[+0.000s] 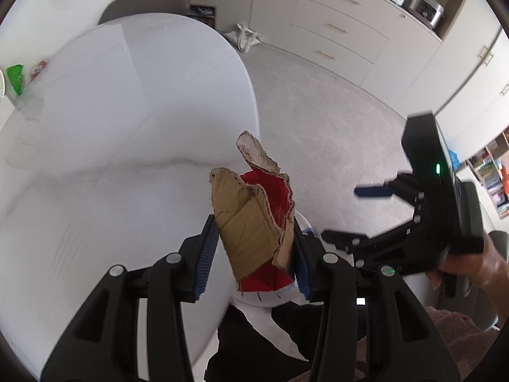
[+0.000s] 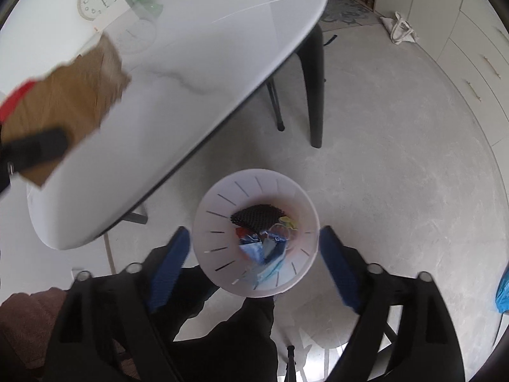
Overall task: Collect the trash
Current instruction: 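Carry both over the bin and open the right tool while the left tool releases the bag, then move the open left tool back over the table toward the red-and-white medicine box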
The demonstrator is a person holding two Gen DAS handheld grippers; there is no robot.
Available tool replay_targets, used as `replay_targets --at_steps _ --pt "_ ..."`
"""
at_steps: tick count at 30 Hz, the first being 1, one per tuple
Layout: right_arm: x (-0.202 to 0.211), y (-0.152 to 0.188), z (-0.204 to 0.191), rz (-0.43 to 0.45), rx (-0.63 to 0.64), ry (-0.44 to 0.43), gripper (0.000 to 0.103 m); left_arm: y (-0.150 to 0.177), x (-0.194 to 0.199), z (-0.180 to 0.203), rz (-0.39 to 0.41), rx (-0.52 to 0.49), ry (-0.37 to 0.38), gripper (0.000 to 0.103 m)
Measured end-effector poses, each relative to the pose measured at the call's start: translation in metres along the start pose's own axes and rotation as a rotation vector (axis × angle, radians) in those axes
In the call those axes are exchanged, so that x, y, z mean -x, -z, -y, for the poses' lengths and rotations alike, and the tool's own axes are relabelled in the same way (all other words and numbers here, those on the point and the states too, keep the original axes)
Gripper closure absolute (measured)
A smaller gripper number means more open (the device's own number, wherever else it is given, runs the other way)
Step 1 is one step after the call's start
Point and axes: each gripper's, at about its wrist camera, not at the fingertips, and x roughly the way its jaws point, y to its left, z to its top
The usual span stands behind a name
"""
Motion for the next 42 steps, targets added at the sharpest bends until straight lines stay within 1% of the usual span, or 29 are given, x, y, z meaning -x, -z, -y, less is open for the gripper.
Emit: replay_targets --at_steps 2,4,7,8,9,10,11,13,15,20,24,27,29,33,38,42 --pt "0.006 0.002 0.012 0.014 -0.022 0.022 0.008 0.005 -0.013 0.013 -0.030 -0.011 0.014 0.059" --pt "0.011 0.001 0.023 0.017 -0.042 0.021 0.008 0.011 -0.026 0.024 -0.061 -0.026 0.033 0.059" --pt "0.021 0.002 0.039 0.033 -0.058 0.039 0.008 0.016 -0.045 0.039 -0.099 -0.042 0.058 0.057" --pt "0.024 0.004 0.044 0.038 -0.059 0.045 0.008 0.018 -0.049 0.042 -0.105 -0.041 0.057 0.050" --pt "0.027 0.004 0.047 0.044 -0.060 0.054 0.007 0.018 -0.053 0.044 -0.113 -0.036 0.048 0.038" --pt "0.030 0.005 0.051 0.050 -0.062 0.066 0.007 0.015 -0.057 0.044 -0.117 -0.028 0.028 0.032" --pt "0.031 0.006 0.054 0.055 -0.065 0.070 0.007 0.014 -0.059 0.045 -0.117 -0.015 0.006 0.024" --pt "0.034 0.005 0.061 0.059 -0.073 0.068 0.007 0.010 -0.057 0.044 -0.108 0.018 -0.011 0.019" --pt "0.038 0.005 0.066 0.068 -0.073 0.065 0.007 0.002 -0.050 0.039 -0.091 0.051 -0.017 0.012" --pt "0.050 0.002 0.063 0.097 -0.058 0.051 0.007 -0.012 -0.027 0.029 -0.007 0.127 -0.062 0.008" --pt "0.061 -0.002 0.052 0.122 -0.022 0.042 0.007 -0.015 -0.013 0.017 0.030 0.190 -0.085 0.008" --pt "0.070 -0.009 0.037 0.141 0.027 0.040 0.006 -0.009 0.000 0.009 0.055 0.222 -0.118 0.008" --pt "0.076 -0.018 0.024 0.155 0.066 0.029 0.003 -0.007 0.011 -0.007 0.076 0.254 -0.157 0.008" --pt "0.086 -0.043 -0.012 0.191 0.150 -0.012 0.003 0.000 0.035 -0.045 0.109 0.346 -0.216 0.008" --pt "0.091 -0.086 -0.065 0.246 0.243 -0.045 0.003 0.015 0.066 -0.120 0.153 0.462 -0.313 0.008" --pt "0.084 -0.124 -0.117 0.275 0.277 -0.079 0.003 0.033 0.088 -0.196 0.181 0.514 -0.401 0.008"
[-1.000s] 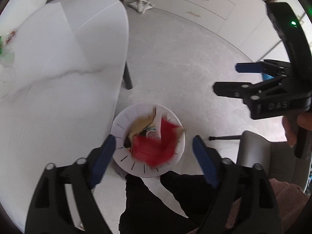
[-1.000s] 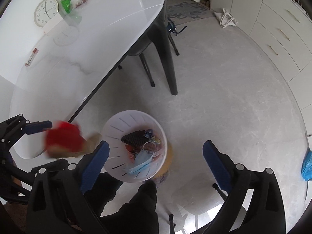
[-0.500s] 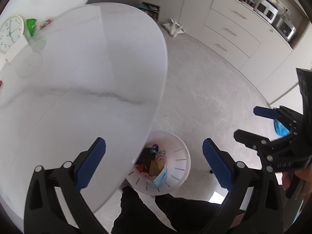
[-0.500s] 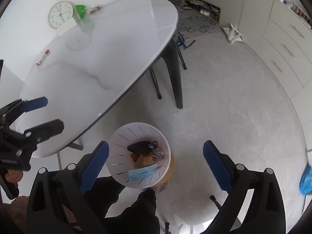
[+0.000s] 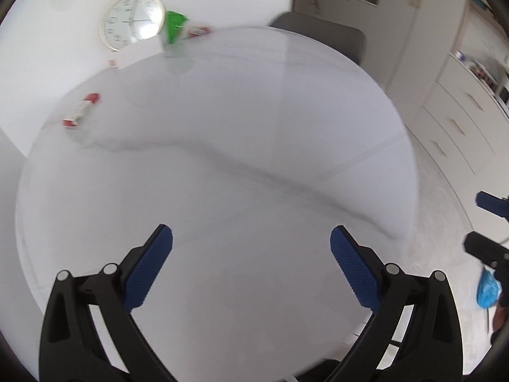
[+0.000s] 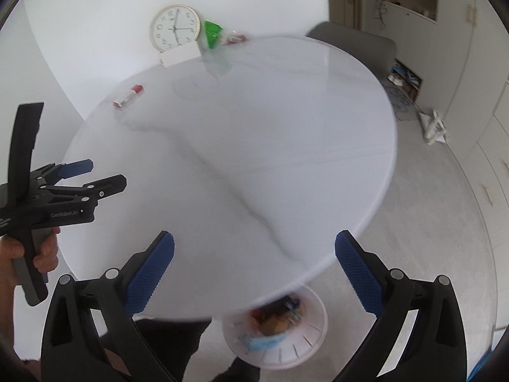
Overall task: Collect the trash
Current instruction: 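Move the open left tool back over the table toward the red-and-white medicine box, then grasp the red-and-white medicine box with the left tool and lift it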
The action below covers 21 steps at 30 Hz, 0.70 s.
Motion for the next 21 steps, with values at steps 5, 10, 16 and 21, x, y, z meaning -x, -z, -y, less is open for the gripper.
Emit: replay_targets --at_steps 5,10,16,21 --pt "-0.039 -0.065 -0.063 0.048 0.018 -0.008 0.003 -0.046 -0.029 -0.125 -0.003 -0.008 -0.096 0.008" --pt "-0.085 -0.133 -0.125 0.086 0.004 0.030 0.003 -0.098 -0.075 -0.258 -0.012 -0.022 -0.121 0.008" --pt "-0.149 -0.188 -0.186 0.028 -0.017 0.029 0.003 -0.164 -0.145 -0.388 -0.034 -0.030 -0.108 0.008" --pt "-0.198 -0.206 -0.220 -0.057 0.000 0.013 0.003 -0.207 -0.209 -0.458 -0.066 -0.060 -0.085 0.008"
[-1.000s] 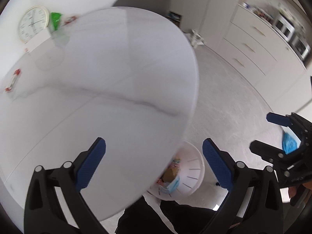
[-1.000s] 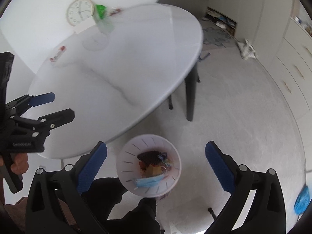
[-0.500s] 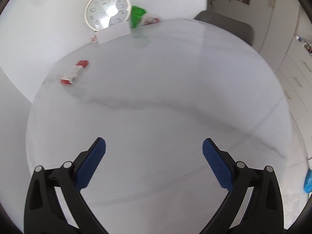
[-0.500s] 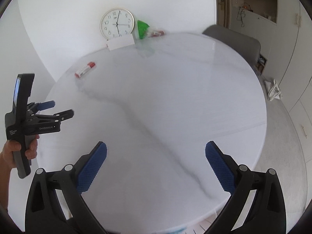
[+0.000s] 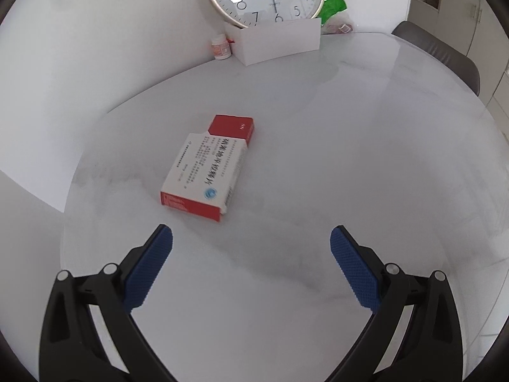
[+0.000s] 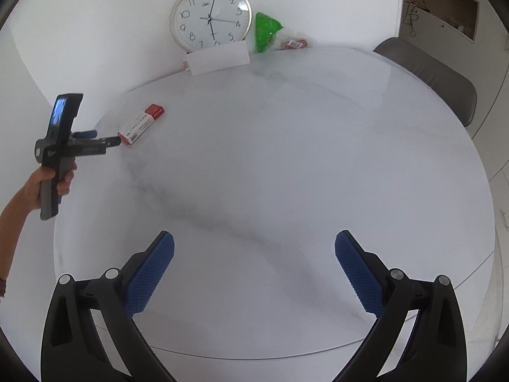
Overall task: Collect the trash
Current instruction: 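Grasp the red-and-white medicine box with the left tool and lift it, then carry the medicine box over the bin and open the left tool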
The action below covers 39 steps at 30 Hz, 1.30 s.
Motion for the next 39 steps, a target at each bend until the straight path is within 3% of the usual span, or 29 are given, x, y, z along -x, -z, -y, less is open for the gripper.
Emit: replay_targets --at_steps 5,13,17,21,24,27,32,39 --pt "-0.039 -0.015 -0.026 -0.060 0.028 0.013 0.003 -0.030 -0.060 -0.036 -0.036 -0.042 -0.026 0.008" --pt "-0.075 -0.027 -0.026 -0.105 -0.026 0.016 0.003 -0.054 -0.120 -0.046 -0.095 -0.124 0.032 0.007" --pt "-0.091 -0.029 -0.028 -0.126 -0.036 0.012 0.003 -0.062 -0.129 -0.051 -0.083 -0.093 0.072 0.007" --pt "-0.096 -0.028 -0.028 -0.131 -0.058 0.002 0.003 -0.059 -0.127 -0.050 -0.065 -0.071 0.126 0.022" --pt "-0.094 -0.028 -0.028 -0.128 -0.071 0.001 0.003 -0.054 -0.123 -0.042 -0.048 -0.090 0.085 0.022" --pt "-0.087 -0.029 -0.029 -0.120 -0.079 0.004 0.003 -0.046 -0.112 -0.031 -0.051 -0.096 0.053 0.023" --pt "-0.058 -0.015 -0.019 -0.092 -0.096 0.001 0.003 -0.021 -0.049 0.007 -0.005 -0.048 0.088 0.022" --pt "0.005 0.031 0.013 -0.033 -0.145 0.012 0.003 0.035 0.067 0.128 0.070 -0.101 0.165 0.022"
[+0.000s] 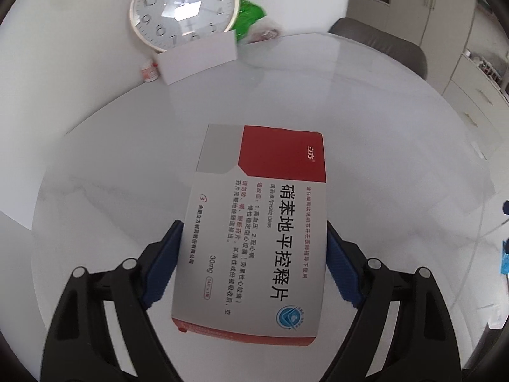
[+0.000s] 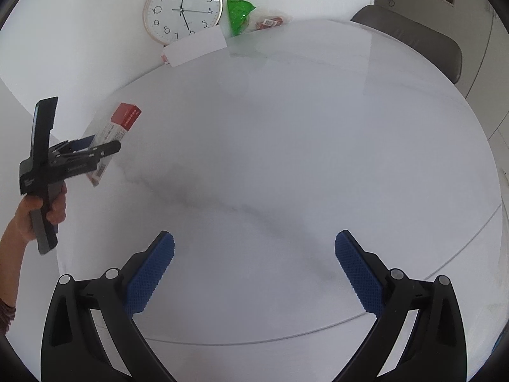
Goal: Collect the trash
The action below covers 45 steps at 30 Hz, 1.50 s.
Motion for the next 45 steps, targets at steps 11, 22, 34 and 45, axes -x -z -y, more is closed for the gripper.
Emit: replay_targets --at_steps 11,22,34,45 --pt "0.122 0.114 0.137 0.080 -0.068 0.040 0.003 0.076 0.114 0.282 0.010 -0.049 0.137 0.022" --pt "0.221 0.238 0.300 0.094 -0.073 0.148 0.003 0.138 0.143 0.514 -0.036 -0.124 0.234 0.022" --pt "0.234 0.313 0.372 0.056 -0.217 0.186 0.003 0.175 0.105 0.613 -0.181 -0.288 0.261 0.022" --pt "0.226 0.337 0.395 0.032 -0.312 0.202 0.003 0.188 0.054 0.632 -0.344 -0.311 0.283 0.013"
